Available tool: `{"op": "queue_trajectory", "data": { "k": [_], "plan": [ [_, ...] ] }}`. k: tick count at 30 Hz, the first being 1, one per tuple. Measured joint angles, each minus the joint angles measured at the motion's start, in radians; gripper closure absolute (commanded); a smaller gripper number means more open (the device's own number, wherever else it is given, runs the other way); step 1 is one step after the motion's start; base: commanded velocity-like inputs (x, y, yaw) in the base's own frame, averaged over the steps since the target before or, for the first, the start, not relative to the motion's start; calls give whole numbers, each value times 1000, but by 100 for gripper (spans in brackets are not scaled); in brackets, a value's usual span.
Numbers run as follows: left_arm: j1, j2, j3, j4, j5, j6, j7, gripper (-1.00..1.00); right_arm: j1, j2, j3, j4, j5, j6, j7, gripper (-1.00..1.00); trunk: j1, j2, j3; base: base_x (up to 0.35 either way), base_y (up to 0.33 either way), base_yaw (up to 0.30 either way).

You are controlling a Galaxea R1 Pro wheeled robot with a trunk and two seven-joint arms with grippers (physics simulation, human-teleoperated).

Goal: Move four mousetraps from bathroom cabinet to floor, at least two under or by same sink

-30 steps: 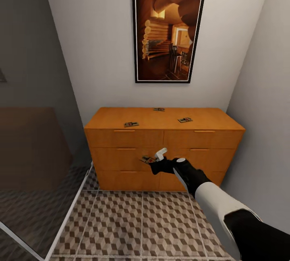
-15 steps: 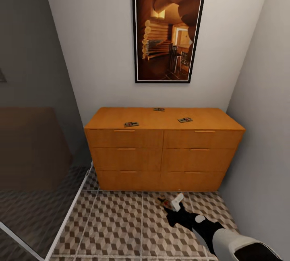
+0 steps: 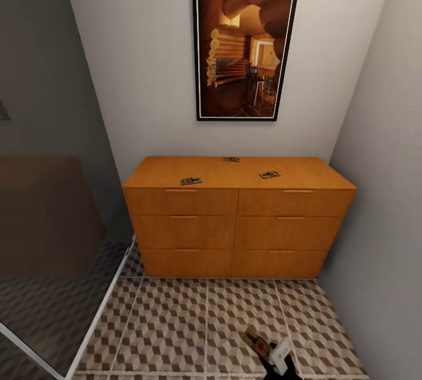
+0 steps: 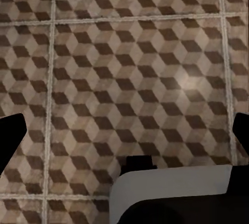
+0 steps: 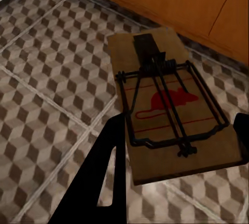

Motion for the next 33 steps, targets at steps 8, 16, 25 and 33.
{"op": "queue_trajectory", "data": {
  "k": [8,16,25,33],
  "plan": [
    [0,-26,0,-223,2,108,5,-100,111,82,-10,-1,-5,-110,-340,100,0,0,0,0,0,0],
    [-1,-50,0,-700,5,555,8,-100,118,132,-16,-6,-20,-136,-693,100,0,0,0,0,0,0],
    [-1,-101,-2,-1115,6,800,8,-100,118,179,-13,-11,-116,-141,-801,100,0,0,0,0,0,0],
    [-2,-114,-5,-1327,2,1002,2,-100,118,199,-14,-11,-104,-145,-799,100,0,0,0,0,0,0]
  ]
}}
